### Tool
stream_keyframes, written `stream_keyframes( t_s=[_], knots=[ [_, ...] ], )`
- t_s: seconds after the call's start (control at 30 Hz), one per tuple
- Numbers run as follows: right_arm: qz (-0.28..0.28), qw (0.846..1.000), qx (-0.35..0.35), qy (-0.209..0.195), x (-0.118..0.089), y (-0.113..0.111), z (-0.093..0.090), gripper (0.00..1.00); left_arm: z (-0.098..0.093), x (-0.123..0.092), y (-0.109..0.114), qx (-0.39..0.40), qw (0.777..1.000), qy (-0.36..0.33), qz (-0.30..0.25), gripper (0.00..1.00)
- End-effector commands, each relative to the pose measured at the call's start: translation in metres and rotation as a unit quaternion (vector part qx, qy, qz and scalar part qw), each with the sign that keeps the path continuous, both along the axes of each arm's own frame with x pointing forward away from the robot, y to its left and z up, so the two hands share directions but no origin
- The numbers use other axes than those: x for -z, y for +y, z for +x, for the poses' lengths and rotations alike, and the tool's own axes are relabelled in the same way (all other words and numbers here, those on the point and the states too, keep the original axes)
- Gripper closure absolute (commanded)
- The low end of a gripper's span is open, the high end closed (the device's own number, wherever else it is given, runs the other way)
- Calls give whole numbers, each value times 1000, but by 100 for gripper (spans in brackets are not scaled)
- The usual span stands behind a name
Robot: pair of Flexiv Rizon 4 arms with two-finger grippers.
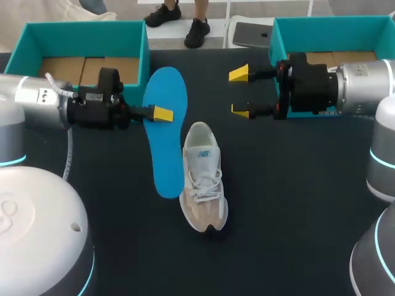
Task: Take the shoe out of the shoebox, open the shoe tongue, remove and reinsert the insole, then place the shoe into the shoebox
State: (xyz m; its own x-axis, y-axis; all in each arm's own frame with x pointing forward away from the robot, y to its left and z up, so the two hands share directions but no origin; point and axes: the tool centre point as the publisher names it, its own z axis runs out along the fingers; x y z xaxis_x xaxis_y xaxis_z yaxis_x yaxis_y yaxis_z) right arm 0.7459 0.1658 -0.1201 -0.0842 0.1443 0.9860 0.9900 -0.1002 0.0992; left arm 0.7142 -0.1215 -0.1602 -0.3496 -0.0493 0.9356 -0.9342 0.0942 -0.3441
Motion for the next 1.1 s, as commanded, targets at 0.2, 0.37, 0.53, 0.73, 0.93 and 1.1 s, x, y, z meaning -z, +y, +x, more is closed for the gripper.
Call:
stream_keyframes(
  t_s=[0.2,0.37,0.53,0.73,0.93,1.1],
  knots=[
    [-99,995,4,29,-17,23,-27,0,10,18,-2,-3,994,107,-25,100],
    [-156,987,14,38,-24,40,-35,0,13,19,-4,7,995,87,-50,100],
    [-181,981,32,62,-26,42,-37,0,16,21,-6,7,993,99,-56,100],
    [-181,981,32,62,-26,42,-37,0,21,22,-9,13,991,117,-61,100],
    [-195,979,24,55,-23,44,-35,0,22,20,-13,23,990,127,-65,100],
    [-345,937,49,11,-14,54,-33,0,22,20,-13,23,990,127,-65,100]
  ],
)
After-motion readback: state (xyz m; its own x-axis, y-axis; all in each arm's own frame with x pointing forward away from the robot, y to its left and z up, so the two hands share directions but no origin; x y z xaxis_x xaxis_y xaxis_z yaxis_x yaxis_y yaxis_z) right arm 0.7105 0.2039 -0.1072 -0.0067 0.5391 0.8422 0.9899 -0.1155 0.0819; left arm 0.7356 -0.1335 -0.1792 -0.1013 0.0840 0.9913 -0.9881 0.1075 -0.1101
